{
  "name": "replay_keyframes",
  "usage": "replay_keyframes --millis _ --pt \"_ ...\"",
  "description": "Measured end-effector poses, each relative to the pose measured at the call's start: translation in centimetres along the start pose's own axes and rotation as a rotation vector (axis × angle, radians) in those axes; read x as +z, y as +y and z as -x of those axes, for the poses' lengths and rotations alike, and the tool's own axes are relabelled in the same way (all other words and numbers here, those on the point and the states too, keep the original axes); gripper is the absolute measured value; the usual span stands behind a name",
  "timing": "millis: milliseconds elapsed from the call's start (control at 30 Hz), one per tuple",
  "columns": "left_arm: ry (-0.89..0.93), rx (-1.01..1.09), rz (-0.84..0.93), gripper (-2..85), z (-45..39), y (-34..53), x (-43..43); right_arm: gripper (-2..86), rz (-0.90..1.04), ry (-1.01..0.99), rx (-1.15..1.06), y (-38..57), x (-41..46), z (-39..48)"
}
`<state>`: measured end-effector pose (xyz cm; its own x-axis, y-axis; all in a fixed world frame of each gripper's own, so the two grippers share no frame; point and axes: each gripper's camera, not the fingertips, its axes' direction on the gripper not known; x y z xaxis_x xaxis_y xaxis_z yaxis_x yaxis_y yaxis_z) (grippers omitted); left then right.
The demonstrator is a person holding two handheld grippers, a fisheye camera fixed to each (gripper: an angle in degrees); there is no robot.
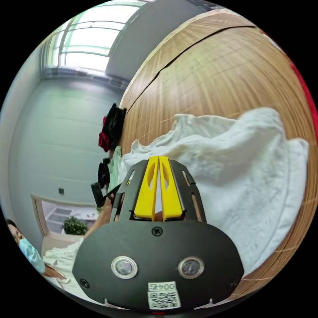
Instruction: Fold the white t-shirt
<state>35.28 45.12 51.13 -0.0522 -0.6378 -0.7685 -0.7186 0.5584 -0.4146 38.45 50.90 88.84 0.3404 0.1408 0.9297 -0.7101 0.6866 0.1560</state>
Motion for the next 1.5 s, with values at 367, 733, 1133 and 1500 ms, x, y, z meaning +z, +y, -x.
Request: replay_keyframes --millis 367,733,1133,1500 --pt "-0.009 0.009 -0.092 0.1 -1.0 -0.9 -4.1 -0.6 0.072 0.090 -0.079 -0.6 -4.3 9.4" --pt "-0.099 0.077 0.147 0.1 -3.0 -8.4 4.5 -0.4 0.505 0.127 -0.252 12.1 3.0 18.1" --pt "0.029 0.089 -0.024 1.0 1.5 3.7 -12.1 6.8 0.078 0.197 -0.212 18.1 -22.0 17.8" --pt "-0.021 0.000 -0.205 8.6 10.7 25.3 -18.5 8.0 -0.378 -0.043 0.279 28.9 -42.9 5.1"
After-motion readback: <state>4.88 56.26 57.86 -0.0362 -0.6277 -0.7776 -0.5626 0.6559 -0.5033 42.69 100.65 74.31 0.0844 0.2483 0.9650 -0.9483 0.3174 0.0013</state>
